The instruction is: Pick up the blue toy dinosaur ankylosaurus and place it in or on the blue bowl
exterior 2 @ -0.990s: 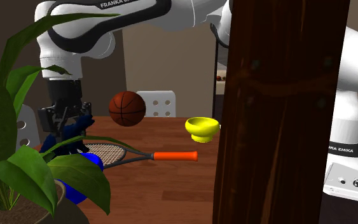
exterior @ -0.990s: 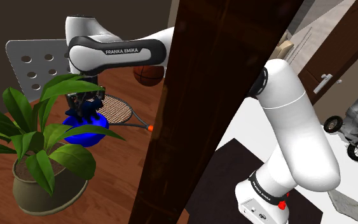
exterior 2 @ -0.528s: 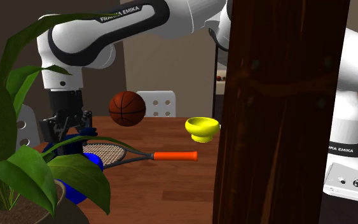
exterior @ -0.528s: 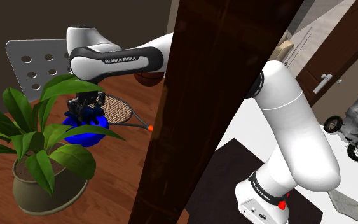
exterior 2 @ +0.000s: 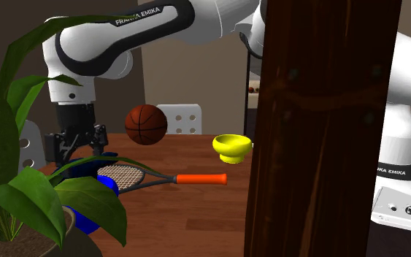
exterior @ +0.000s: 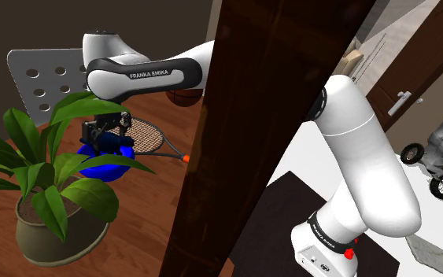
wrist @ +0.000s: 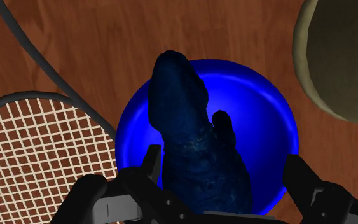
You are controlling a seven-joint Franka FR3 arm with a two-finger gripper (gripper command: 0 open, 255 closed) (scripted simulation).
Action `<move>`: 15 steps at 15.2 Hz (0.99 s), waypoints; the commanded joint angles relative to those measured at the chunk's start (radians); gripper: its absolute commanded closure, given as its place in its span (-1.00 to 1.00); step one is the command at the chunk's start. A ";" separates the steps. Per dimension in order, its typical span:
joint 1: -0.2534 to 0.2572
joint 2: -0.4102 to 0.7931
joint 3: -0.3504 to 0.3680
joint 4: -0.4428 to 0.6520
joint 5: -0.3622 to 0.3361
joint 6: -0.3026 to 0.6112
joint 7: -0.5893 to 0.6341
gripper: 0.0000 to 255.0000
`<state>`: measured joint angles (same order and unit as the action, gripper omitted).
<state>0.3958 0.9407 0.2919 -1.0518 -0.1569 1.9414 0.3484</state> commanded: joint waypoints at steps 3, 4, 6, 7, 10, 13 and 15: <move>0.000 0.000 0.000 0.001 0.000 0.000 0.000 -1.00; -0.001 -0.011 0.002 0.015 0.002 -0.026 -0.002 -1.00; 0.000 -0.029 0.005 0.052 0.006 -0.080 -0.005 -1.00; 0.000 -0.033 0.005 0.071 0.008 -0.103 -0.006 -1.00; 0.000 -0.034 0.005 0.070 0.008 -0.103 -0.006 -1.00; 0.000 -0.033 0.005 0.071 0.008 -0.103 -0.006 -1.00; 0.000 -0.033 0.005 0.071 0.008 -0.103 -0.006 -1.00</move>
